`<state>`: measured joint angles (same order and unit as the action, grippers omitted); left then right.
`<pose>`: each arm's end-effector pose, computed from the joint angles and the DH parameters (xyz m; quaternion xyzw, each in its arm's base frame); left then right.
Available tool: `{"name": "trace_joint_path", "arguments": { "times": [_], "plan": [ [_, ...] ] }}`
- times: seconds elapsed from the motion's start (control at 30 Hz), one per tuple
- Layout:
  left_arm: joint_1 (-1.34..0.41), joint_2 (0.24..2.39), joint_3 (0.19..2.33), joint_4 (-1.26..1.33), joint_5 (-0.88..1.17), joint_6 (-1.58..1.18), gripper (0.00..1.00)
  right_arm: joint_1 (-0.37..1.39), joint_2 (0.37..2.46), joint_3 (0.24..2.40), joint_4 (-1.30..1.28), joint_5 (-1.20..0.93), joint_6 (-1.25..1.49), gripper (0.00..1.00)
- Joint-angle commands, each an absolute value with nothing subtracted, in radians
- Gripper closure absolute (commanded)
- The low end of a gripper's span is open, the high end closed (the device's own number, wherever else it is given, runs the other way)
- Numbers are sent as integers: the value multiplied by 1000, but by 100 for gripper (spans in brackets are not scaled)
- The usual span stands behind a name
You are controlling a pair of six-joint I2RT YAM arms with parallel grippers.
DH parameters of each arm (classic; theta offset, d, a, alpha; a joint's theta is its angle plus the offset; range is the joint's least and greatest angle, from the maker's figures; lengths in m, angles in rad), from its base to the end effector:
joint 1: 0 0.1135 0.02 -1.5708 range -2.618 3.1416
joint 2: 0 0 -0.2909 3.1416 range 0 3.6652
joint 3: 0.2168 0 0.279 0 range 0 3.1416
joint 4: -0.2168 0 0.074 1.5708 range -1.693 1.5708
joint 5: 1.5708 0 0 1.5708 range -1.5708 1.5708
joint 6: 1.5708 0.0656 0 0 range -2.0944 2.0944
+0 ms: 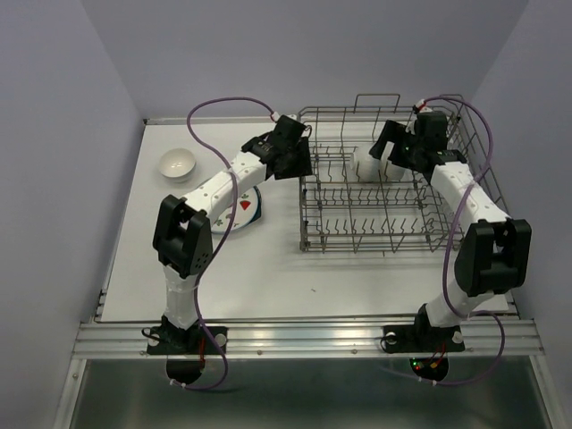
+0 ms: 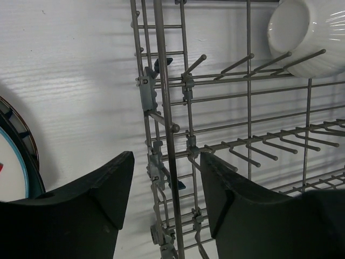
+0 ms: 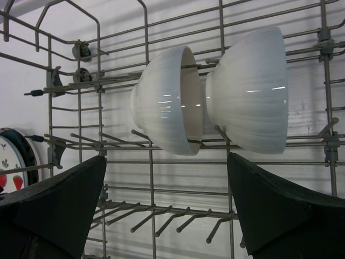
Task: Unload the mixed dishes from the dish rack
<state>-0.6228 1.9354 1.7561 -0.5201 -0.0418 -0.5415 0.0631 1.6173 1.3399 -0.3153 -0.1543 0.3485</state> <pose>0.4153 -0.2949 0.3059 0.0280 0.9060 -0.2162 0.3629 0.4257 0.0370 0.3096 0.0893 0.8764 0.1623 0.4446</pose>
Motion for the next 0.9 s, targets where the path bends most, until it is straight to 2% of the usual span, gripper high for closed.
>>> {"name": "trace_joint_path", "arguments": {
  "times": [0.0,0.03,0.23,0.37,0.4,0.5,0.67,0.73,0.87],
  "plan": [
    [-644,1907,1764,-511,-90,-572,44,61,1635,1400,-256,-250,308,0],
    [-649,1905,1763,-509,-89,-574,54,61,1643,1407,-255,-258,295,0],
    [-660,1901,1730,-499,-92,-589,74,61,1675,1417,-242,-261,272,0],
    [-663,1901,1727,-497,-104,-592,78,61,1719,1440,-235,-261,256,0],
    [-663,1901,1727,-499,-107,-594,82,61,1729,1446,-232,-270,252,0],
    [-663,1901,1729,-502,-113,-592,87,61,1752,1460,-230,-299,242,0],
    [-663,1905,1729,-506,-123,-597,89,61,1758,1448,-187,-356,219,0],
    [-663,1905,1727,-508,-124,-601,96,61,1759,1448,-175,-373,219,0],
    [-663,1907,1727,-509,-132,-603,96,61,1778,1456,-170,-416,227,0]
  ]
}}
